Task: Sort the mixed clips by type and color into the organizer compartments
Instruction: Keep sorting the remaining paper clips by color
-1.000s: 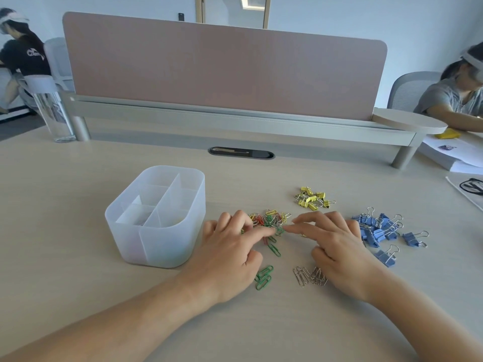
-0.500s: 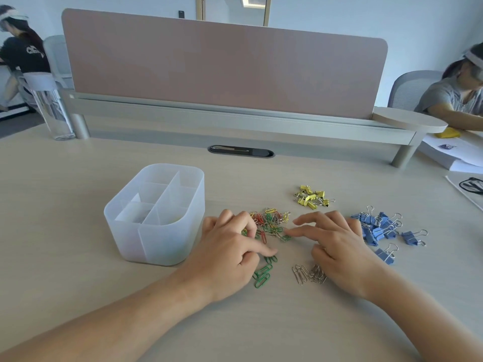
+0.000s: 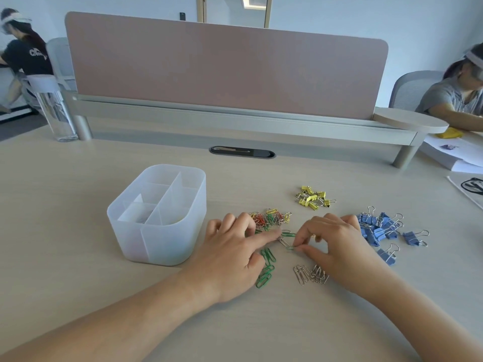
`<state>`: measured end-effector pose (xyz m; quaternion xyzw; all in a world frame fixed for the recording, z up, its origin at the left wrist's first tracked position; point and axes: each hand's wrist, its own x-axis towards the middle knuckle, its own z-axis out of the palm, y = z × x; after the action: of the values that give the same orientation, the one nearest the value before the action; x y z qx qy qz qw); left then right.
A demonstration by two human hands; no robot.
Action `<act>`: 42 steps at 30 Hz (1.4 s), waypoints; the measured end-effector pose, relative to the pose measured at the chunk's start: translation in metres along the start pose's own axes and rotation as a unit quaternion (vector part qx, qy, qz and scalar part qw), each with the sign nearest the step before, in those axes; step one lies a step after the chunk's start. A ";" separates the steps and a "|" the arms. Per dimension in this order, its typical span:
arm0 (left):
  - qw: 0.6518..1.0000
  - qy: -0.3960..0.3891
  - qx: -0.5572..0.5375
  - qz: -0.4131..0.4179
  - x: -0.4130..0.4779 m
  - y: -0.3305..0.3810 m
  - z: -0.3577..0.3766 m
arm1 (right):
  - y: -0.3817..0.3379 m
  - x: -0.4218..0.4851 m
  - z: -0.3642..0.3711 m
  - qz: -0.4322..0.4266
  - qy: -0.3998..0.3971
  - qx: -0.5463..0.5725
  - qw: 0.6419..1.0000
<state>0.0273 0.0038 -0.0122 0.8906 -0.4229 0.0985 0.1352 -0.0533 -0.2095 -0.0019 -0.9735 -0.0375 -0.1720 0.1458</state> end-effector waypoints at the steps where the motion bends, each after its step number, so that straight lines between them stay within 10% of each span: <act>1: 1.000 -0.006 -0.004 -0.002 0.000 0.000 0.000 | -0.003 0.000 -0.001 -0.007 -0.008 0.018 1.000; 12: 0.994 0.048 -0.076 0.056 -0.006 -0.002 -0.006 | 0.004 -0.002 0.003 -0.041 -0.004 -0.073 0.996; 42: 0.978 0.093 -0.175 0.067 -0.004 -0.016 -0.002 | 0.002 -0.008 -0.026 0.005 -0.087 0.113 0.990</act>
<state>0.0376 0.0168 -0.0142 0.8096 -0.4778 0.1142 0.3213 -0.0685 -0.2192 0.0183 -0.9623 -0.0639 -0.0807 0.2518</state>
